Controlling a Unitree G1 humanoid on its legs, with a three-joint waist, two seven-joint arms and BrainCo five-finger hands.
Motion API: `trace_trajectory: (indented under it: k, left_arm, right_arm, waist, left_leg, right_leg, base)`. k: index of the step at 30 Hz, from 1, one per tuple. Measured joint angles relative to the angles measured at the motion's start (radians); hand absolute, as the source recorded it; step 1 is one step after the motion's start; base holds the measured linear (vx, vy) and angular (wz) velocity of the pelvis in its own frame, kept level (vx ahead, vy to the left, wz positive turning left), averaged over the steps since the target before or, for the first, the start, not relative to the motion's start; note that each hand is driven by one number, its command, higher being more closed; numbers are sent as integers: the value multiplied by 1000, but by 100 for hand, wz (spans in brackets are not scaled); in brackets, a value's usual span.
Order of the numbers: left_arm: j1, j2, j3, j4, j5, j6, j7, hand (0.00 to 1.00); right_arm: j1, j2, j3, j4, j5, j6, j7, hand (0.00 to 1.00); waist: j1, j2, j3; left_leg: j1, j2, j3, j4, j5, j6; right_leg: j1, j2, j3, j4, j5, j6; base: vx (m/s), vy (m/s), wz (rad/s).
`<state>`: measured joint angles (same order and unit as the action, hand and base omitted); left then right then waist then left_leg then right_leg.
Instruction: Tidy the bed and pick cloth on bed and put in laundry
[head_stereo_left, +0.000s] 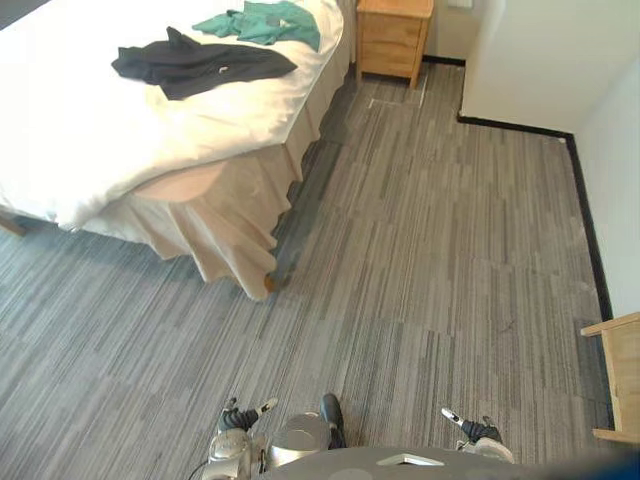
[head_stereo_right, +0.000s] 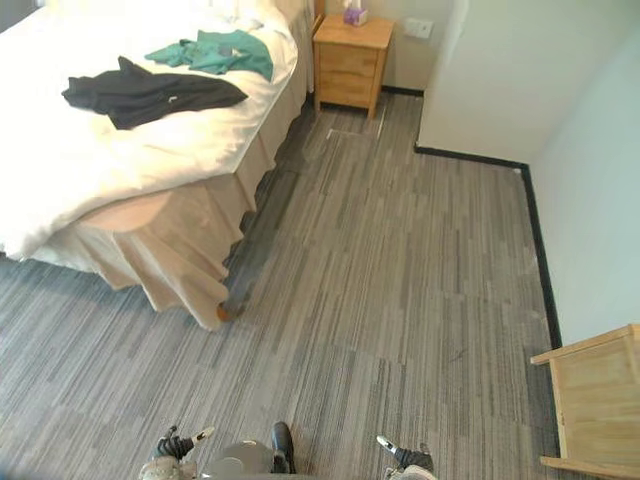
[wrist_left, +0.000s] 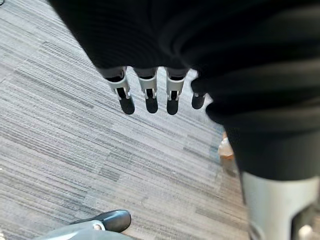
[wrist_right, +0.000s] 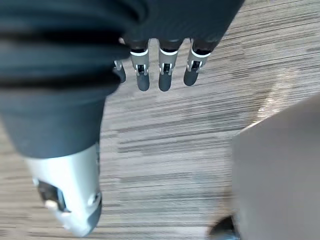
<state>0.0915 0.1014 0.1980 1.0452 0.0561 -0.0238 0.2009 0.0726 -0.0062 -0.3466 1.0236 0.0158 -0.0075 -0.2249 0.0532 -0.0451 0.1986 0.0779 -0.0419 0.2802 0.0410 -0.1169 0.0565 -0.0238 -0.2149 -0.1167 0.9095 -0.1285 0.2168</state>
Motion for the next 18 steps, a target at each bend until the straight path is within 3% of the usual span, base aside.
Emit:
trace_trajectory:
  k: [2,5,6,8,9,10,11,13,16,17,18]
  left_arm:
    - [-6,1,-1,0,-1,0,2,0]
    - [-18,-7,-11,-1,-2,-1,2,0]
    - [-27,-9,-21,-1,-3,-1,2,0]
    - [-30,-8,-21,-1,-3,-2,2,0]
    - [-33,-5,-19,1,-2,-1,2,0]
    - [-35,-7,-18,3,-1,-1,2,0]
    - [-34,-24,-15,13,2,-4,1,0]
    - [-33,-45,12,20,6,-10,0,0]
    - [-23,-65,52,19,7,-13,-1,0]
    - [-22,-69,74,14,7,-19,-3,0]
    - [-22,-73,106,-3,4,-22,-5,0]
  right_arm:
    - [28,-10,-11,6,1,1,-3,0]
    - [33,-22,-15,13,5,0,-4,0]
    - [27,-28,-14,15,12,0,-4,0]
    - [15,-31,-7,16,14,0,-5,0]
    - [13,-31,-6,22,21,0,-4,0]
    - [13,-28,-7,24,22,0,-4,0]
    - [11,-44,-12,28,23,0,-4,0]
    - [2,-50,-22,23,22,0,-4,0]
    - [14,-48,-31,24,19,-1,-3,0]
    - [16,-42,-31,24,17,0,-3,0]
    - [26,-38,-24,14,9,0,-2,0]
  waist:
    - [-9,0,2]
    - [-21,25,8]
    - [-32,35,14]
    - [-37,37,18]
    - [-40,31,22]
    - [-42,26,20]
    - [-37,68,22]
    - [-45,90,32]
    - [-44,102,23]
    - [-43,92,25]
    - [-42,83,26]
  left_leg:
    - [67,10,-70,1,-7,4]
    - [94,56,-149,-2,-18,-13]
    - [96,84,-185,-3,-26,-32]
    - [97,110,-214,-4,-46,-67]
    - [109,123,-239,-6,-67,-97]
    - [116,129,-244,-12,-74,-109]
    - [128,161,-237,-21,-76,-120]
    - [169,188,-233,-31,-46,-144]
    - [197,221,-237,4,-31,-162]
    - [162,229,-239,107,-37,-170]
    - [60,240,-257,323,-50,-189]
  right_leg:
    - [-73,-62,-100,29,-111,-80]
    - [-124,-25,-118,-223,-144,-100]
    - [-147,13,-99,-418,-118,-105]
    - [-161,50,-54,-663,-10,-119]
    - [-162,62,-30,-753,141,-121]
    - [-146,71,-32,-760,165,-136]
    - [-142,107,-49,-732,121,-158]
    - [-159,118,-65,-598,9,-183]
    - [-105,128,-112,-550,-65,-212]
    - [-65,127,-135,-565,-81,-222]
    - [-13,127,-165,-604,-87,-226]
  base:
    - [374,-47,113]
    - [299,-148,90]
    - [325,-252,91]
    - [365,-377,64]
    - [340,-377,42]
    - [354,-396,30]
    - [330,-327,13]
    - [358,-337,16]
    - [332,-237,42]
    - [318,-203,62]
    - [372,-233,63]
